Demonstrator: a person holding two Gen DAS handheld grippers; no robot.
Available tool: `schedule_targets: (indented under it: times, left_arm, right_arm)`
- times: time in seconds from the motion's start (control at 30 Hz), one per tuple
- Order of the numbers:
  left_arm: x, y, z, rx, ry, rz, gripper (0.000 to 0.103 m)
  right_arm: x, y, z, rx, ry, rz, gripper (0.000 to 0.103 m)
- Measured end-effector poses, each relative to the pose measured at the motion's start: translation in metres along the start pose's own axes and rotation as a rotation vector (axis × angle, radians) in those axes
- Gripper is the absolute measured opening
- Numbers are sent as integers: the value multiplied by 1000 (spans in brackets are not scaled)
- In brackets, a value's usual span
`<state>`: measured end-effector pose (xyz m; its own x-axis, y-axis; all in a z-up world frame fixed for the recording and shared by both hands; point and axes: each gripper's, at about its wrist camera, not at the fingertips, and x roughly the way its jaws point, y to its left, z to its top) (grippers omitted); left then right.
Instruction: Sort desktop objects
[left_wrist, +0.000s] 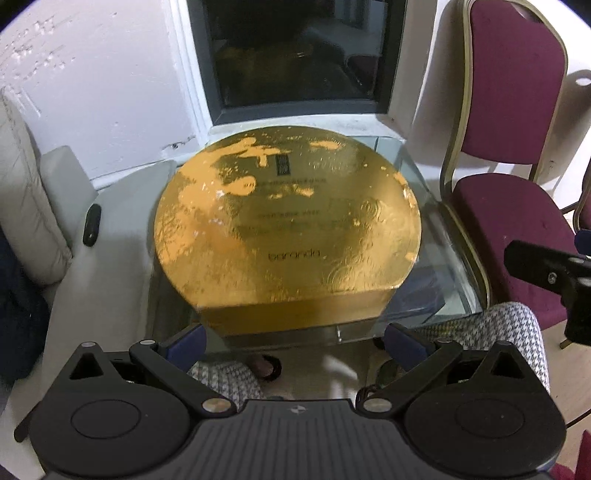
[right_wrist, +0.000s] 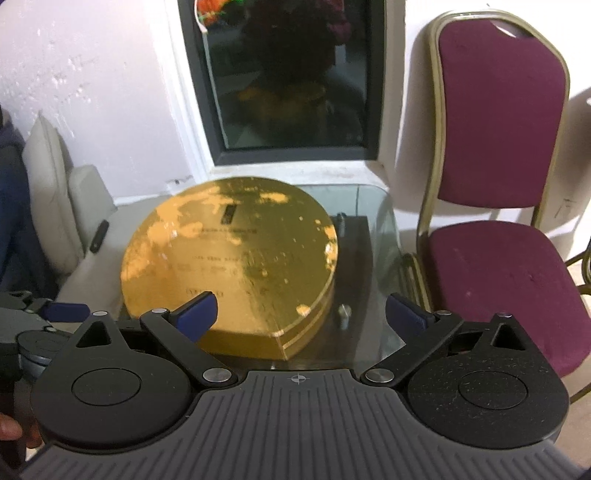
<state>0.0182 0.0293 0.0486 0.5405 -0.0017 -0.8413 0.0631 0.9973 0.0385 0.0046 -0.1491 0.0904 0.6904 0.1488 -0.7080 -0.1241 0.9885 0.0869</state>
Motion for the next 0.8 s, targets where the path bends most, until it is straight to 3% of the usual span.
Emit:
schedule_targets:
  times: [0.33, 0.8]
  left_arm:
    - [-16, -6, -15, 7, -35, -8, 102]
    - [-11, -6, -13, -16, -14, -7, 102]
  right_arm:
    - [-2, 10, -18, -18, 29, 50, 100]
    - [-3, 4, -23, -4, 27, 25, 100]
